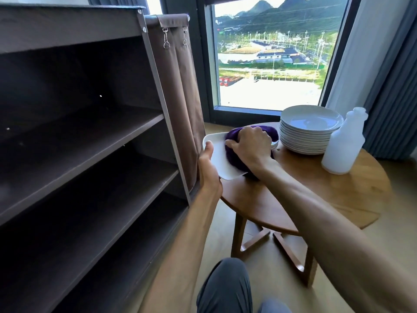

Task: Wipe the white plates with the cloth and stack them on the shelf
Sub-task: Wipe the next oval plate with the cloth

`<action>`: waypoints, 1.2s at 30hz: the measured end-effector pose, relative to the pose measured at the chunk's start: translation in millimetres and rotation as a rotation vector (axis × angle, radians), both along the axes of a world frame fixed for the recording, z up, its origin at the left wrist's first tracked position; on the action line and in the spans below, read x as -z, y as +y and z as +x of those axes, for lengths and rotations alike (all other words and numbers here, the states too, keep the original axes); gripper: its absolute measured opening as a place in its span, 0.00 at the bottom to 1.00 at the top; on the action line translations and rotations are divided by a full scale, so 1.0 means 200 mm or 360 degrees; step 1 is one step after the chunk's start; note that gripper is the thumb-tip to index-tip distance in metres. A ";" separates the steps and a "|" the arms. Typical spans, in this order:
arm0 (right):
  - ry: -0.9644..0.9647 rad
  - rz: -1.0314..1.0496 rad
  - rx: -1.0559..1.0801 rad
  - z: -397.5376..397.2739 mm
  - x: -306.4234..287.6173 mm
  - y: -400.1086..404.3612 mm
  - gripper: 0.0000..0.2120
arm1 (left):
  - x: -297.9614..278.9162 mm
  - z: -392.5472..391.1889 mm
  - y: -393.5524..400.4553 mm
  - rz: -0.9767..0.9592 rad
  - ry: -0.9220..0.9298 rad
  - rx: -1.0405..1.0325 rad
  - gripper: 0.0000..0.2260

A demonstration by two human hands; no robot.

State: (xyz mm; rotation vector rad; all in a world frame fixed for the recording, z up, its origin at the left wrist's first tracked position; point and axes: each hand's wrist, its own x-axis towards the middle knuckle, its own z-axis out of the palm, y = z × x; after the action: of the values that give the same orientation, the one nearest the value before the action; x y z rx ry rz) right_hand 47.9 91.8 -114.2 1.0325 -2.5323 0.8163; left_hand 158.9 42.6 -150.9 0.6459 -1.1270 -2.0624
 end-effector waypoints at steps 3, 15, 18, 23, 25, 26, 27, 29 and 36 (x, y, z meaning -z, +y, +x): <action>0.0023 -0.0101 -0.0234 0.03 0.00 0.03 0.14 | 0.01 -0.03 0.01 0.0050 -0.0058 -0.0034 0.29; -0.0227 -0.0549 -0.0415 -0.03 0.16 0.11 0.11 | 0.04 -0.03 0.05 0.0237 0.0094 -0.0075 0.24; -0.0287 -0.0784 -0.0299 0.03 0.13 0.06 0.10 | 0.04 -0.05 0.10 0.0101 0.0067 -0.0026 0.24; -0.0478 -0.0811 -0.0780 0.21 0.13 0.04 0.10 | 0.00 -0.03 0.03 -0.0016 0.0053 -0.0010 0.19; -0.0392 -0.0860 -0.0841 0.26 0.17 0.05 0.08 | -0.02 -0.02 0.00 -0.0069 0.0027 -0.0047 0.21; -0.0359 -0.0855 -0.0824 0.27 0.19 0.05 0.06 | -0.01 -0.02 0.00 -0.0087 -0.0004 -0.0083 0.22; -0.0361 -0.0825 -0.0804 0.26 0.20 0.05 0.05 | 0.00 -0.01 -0.01 -0.0074 -0.0020 -0.0126 0.23; -0.0368 -0.0733 -0.0722 0.22 0.24 0.04 0.06 | 0.02 0.00 0.00 -0.0038 0.0004 -0.0188 0.28; -0.0429 -0.0476 -0.0052 -0.06 0.25 0.10 0.10 | -0.02 0.06 0.05 -0.0442 0.0124 -0.0065 0.27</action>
State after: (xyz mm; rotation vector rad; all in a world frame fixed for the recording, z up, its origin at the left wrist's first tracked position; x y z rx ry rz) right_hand 35.3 111.7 -164.0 0.9194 -2.4999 1.3766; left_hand 171.0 53.6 -147.5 0.4445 -1.3128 -1.8353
